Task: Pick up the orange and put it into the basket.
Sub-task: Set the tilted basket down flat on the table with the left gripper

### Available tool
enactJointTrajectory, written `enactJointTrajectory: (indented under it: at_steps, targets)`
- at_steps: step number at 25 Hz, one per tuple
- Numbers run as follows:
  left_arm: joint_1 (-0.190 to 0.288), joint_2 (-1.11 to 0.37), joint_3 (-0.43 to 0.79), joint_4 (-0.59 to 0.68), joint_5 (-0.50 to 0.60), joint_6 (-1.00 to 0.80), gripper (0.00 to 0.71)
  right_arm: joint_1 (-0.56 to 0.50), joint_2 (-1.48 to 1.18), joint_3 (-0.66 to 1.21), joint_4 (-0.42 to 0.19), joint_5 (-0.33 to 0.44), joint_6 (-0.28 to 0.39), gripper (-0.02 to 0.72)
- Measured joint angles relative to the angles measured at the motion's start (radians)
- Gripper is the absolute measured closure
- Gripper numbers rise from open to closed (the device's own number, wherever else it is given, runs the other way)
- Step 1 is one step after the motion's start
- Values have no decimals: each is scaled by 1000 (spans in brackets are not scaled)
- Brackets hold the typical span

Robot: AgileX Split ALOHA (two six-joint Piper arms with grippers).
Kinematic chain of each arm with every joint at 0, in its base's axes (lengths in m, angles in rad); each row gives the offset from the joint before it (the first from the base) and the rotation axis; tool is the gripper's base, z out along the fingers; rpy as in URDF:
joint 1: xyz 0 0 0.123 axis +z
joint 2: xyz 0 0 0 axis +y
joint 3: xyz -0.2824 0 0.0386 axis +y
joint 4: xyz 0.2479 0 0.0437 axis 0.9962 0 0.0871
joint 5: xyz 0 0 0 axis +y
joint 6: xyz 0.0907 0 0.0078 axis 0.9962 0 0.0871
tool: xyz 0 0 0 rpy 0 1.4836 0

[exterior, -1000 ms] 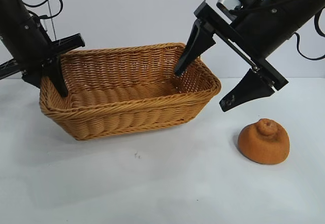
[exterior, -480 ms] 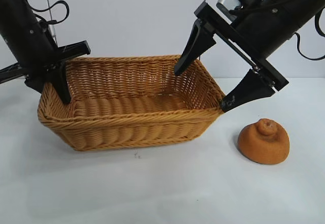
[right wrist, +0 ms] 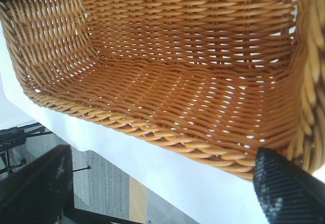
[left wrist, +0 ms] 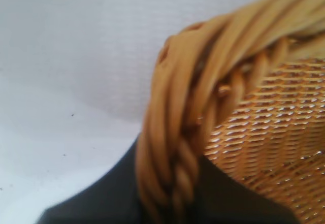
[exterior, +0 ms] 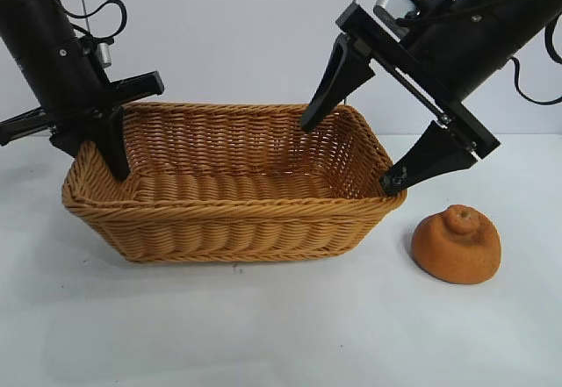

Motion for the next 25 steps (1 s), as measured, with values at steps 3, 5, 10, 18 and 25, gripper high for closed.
enactJointTrajectory:
  at_steps: [3,5,10,18,25]
  targets:
    - [0,17,0,-11,-15,8,625,0,0,0,0,0,0,42]
    - [0,18,0,-32,-19,11,625,0,0,0,0,0,0,42]
    - [0,18,0,-82,-33,49,487,0,0,0,0,0,0,42]
    - [0,-2,0,-90,-26,52,134,0,0,0,0,0,0,42]
    - [3,-132,-57,9,49,51,119,0,0,0,0,-1,0,42]
